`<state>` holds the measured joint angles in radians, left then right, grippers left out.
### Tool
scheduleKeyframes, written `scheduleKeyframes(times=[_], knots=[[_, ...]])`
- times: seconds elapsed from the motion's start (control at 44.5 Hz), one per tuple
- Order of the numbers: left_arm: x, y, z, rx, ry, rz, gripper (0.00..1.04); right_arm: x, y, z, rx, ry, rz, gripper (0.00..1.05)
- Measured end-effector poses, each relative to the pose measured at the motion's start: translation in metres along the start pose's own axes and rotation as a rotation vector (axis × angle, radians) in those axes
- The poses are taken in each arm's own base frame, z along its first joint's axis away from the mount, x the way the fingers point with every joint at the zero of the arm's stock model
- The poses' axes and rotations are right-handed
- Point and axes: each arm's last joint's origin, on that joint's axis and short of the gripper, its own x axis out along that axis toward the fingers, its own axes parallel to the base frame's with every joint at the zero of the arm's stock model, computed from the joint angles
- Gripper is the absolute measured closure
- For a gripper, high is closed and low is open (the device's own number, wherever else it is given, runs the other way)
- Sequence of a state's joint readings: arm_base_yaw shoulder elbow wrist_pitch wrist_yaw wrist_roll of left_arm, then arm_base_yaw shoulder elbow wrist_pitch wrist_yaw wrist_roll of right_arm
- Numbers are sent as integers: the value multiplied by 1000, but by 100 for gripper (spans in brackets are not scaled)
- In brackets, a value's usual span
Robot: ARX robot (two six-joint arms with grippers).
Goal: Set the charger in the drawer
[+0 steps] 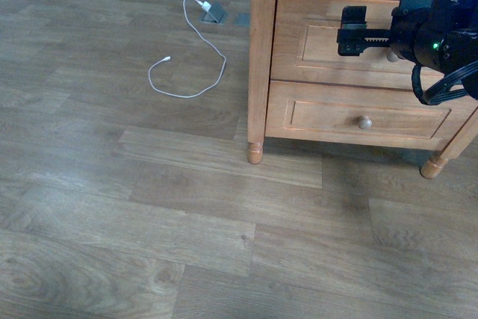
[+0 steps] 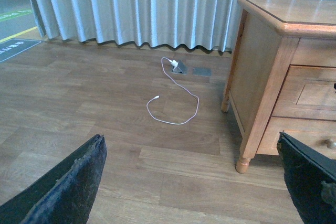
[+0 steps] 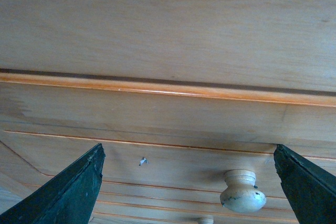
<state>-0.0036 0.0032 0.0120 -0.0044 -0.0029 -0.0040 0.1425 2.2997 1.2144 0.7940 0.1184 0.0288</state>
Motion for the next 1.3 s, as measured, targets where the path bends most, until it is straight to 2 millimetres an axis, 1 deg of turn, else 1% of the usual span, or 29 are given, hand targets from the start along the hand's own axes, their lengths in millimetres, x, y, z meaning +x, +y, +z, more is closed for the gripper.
scheduleKeyframes(times=[0.09, 0.18, 0.337, 0.404, 0.427, 0.494, 0.652, 0.764, 0.809, 0.921, 1.034, 1.169, 1.213, 1.303], knots=[[0, 0, 0, 0, 0, 0, 6, 0, 1, 0, -1, -4, 15, 8], [0, 0, 0, 0, 0, 0, 6, -6, 1, -2, -6, -4, 40, 8], [0, 0, 0, 0, 0, 0, 6, -32, 0, 8, -12, -19, 92, 8], [0, 0, 0, 0, 0, 0, 6, -51, -1, 17, -12, -30, 120, 8], [0, 0, 0, 0, 0, 0, 6, -54, -2, 18, -12, -32, 122, 8], [0, 0, 0, 0, 0, 0, 6, -79, -5, 29, -11, -41, 158, 8], [0, 0, 0, 0, 0, 0, 6, -165, -24, 42, -12, 13, 243, 8], [0, 0, 0, 0, 0, 0, 6, -207, -37, 46, -18, 36, 279, 8], [0, 0, 0, 0, 0, 0, 6, -231, -44, 46, -20, 40, 294, 8], [0, 0, 0, 0, 0, 0, 6, -268, -56, 42, -19, 32, 299, 8], [0, 0, 0, 0, 0, 0, 6, -300, -65, 36, -2, 16, 276, 8], [0, 0, 0, 0, 0, 0, 6, -325, -78, 27, 30, -1, 207, 8], [0, 0, 0, 0, 0, 0, 6, -330, -81, 24, 35, -11, 176, 8], [0, 0, 0, 0, 0, 0, 6, -331, -82, 25, 35, -18, 173, 8]])
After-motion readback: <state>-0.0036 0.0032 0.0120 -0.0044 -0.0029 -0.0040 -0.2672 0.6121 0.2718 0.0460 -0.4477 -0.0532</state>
